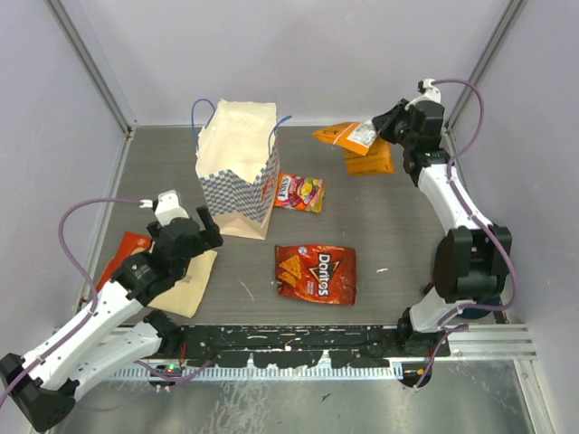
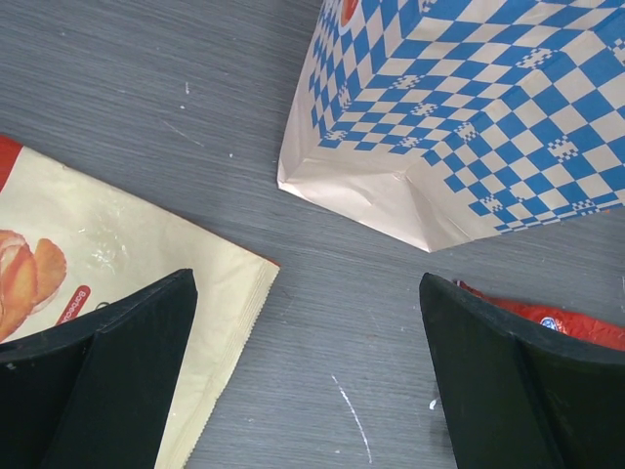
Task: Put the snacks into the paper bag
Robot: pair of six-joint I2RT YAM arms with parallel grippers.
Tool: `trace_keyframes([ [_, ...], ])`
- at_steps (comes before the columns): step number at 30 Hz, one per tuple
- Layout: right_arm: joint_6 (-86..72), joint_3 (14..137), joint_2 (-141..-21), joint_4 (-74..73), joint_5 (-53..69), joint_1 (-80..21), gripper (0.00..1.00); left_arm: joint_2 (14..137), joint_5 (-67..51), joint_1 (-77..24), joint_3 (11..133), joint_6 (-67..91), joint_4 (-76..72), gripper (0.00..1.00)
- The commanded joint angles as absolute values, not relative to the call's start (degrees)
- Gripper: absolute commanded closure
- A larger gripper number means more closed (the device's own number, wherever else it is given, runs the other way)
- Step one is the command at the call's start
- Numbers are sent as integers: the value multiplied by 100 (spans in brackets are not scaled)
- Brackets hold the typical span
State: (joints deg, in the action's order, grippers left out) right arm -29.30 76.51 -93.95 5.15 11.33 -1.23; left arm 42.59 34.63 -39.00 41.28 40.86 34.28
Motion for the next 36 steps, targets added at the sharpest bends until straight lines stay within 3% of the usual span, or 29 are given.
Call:
trace_keyframes([
  [1,-2620,8127,-8462,47,323,-476,99,4028,3717,-3916,4280,4221,3556,2],
  [16,-1682,9259,-7135,-1113,-914,-2903,99,3927,3753,-3918,4107,4233,3441,2],
  [28,-2209,9572,-7005,-1109,19,-3501,99,3944,3882,-3920,4025,4232,3379,2],
  [36,-2047,9432,-7346,-543,-17,-4240,99,3918,3918,-3920,3969,4289,3392,2],
])
